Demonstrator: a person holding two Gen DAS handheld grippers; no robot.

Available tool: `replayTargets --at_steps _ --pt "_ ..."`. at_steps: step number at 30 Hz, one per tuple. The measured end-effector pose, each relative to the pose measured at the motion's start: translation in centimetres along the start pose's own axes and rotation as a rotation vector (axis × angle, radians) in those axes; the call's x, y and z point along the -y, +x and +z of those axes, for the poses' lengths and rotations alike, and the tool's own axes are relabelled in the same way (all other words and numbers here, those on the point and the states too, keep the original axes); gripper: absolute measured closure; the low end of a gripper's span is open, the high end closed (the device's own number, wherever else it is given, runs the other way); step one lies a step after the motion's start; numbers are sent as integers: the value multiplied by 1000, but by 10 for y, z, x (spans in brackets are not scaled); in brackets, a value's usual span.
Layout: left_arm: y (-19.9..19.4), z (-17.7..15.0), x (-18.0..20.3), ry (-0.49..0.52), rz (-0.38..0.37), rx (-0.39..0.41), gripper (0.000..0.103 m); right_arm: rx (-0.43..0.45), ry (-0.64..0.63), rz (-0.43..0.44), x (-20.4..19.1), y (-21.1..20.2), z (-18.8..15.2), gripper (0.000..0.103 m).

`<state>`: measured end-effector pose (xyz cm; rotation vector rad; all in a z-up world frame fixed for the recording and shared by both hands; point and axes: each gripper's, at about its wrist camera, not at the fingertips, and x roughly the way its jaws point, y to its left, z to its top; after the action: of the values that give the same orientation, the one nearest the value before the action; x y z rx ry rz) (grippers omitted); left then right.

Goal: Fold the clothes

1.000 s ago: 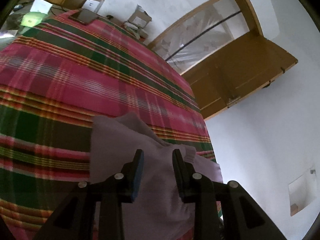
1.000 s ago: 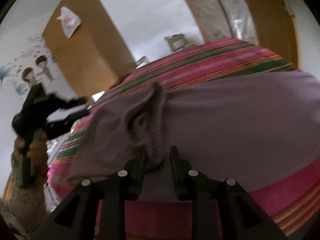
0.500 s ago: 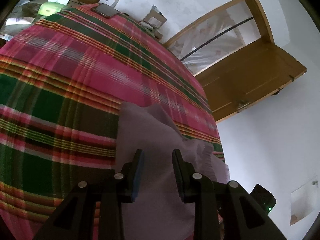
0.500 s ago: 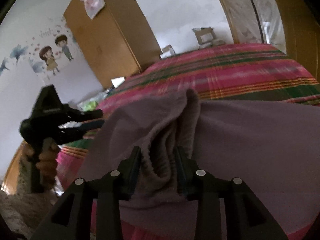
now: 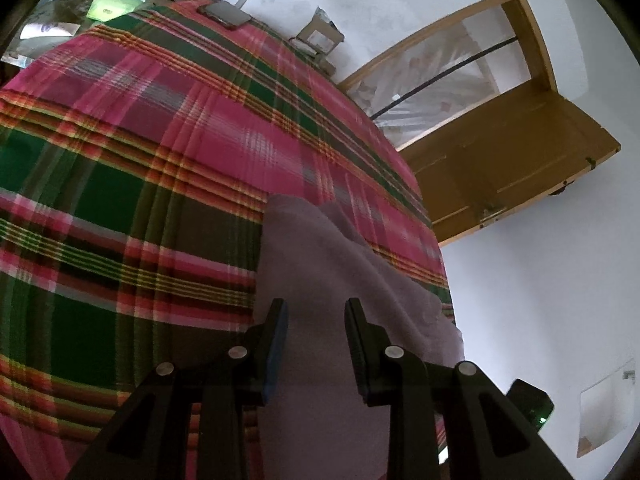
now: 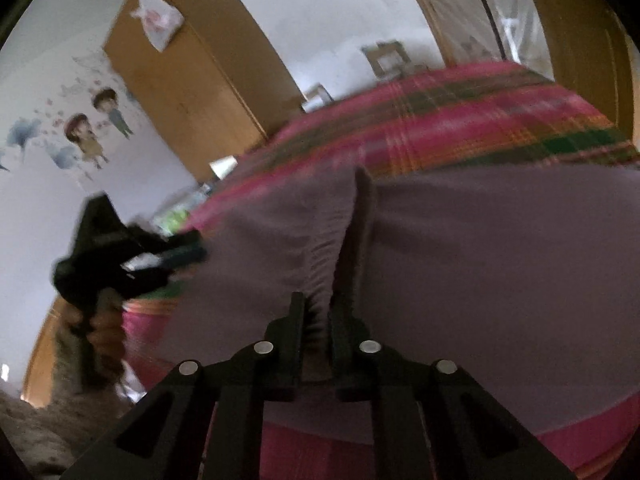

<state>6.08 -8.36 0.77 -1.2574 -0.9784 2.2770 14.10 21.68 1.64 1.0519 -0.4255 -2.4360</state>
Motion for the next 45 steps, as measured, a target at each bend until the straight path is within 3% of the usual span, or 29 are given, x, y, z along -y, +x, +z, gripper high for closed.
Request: replayTargets --at_steps 8,13,22,24,26,29,40,45 --pt "2 0 -1 4 2 -6 73 57 -5 -28 6 -11 15 66" --pt "3 -1 0 14 1 -17 73 -29 73 41 22 12 22 66" --pt "3 -2 -2 16 0 -25 73 -85 154 139 27 30 25 64" --pt "3 -2 -3 13 0 -27 73 -96 165 174 26 32 24 69" --pt "2 -3 -4 9 -1 -28 73 -99 159 174 25 31 21 81" --pt "1 -3 -4 10 0 -27 73 -77 154 188 22 25 21 86" --pt "0 -5 5 34 -8 -24 73 59 137 170 16 -14 29 87" --pt "6 -6 8 36 2 -40 72 33 163 113 29 -11 21 87"
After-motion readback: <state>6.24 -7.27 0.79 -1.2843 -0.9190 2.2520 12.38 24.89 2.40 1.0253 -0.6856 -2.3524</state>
